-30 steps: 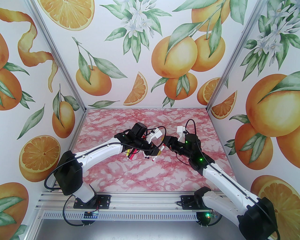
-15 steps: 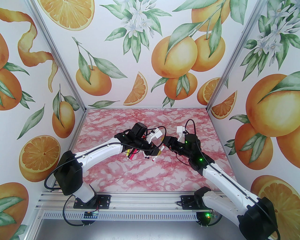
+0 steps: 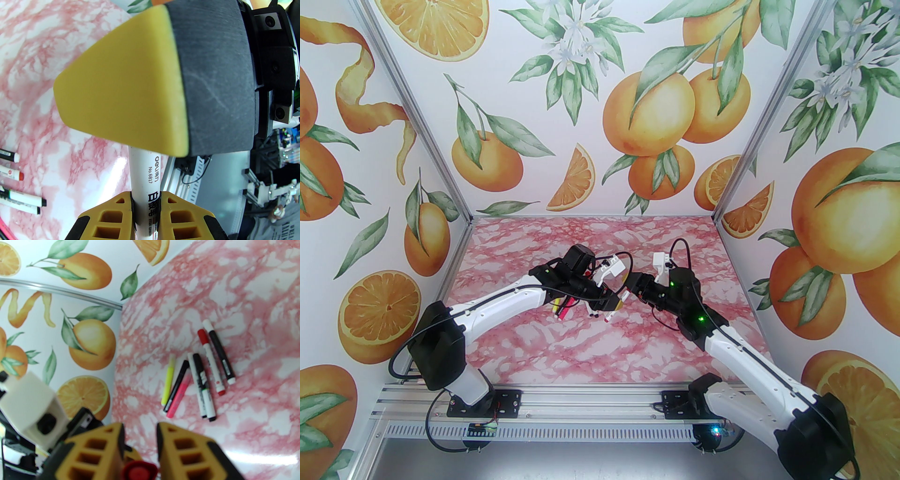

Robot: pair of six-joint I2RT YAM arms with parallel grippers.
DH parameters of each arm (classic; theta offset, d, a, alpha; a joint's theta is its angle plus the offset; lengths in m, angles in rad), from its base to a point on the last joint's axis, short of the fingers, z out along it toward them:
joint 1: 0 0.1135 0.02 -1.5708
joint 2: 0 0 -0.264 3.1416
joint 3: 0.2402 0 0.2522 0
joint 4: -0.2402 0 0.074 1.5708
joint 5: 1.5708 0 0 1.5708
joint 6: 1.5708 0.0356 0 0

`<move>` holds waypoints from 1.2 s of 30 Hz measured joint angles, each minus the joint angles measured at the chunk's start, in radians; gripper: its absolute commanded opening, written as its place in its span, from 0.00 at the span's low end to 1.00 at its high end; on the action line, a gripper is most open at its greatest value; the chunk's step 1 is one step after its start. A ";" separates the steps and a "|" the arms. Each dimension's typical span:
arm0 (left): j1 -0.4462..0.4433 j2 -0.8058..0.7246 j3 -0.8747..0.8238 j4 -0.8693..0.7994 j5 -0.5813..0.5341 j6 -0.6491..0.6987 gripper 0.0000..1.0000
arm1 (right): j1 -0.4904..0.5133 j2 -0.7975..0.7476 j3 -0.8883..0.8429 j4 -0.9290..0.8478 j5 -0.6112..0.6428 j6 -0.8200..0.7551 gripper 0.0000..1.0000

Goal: Open the pen caps

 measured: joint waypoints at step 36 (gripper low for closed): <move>-0.034 0.000 -0.067 0.198 0.018 -0.145 0.28 | 0.002 -0.051 -0.016 -0.006 0.023 0.015 0.16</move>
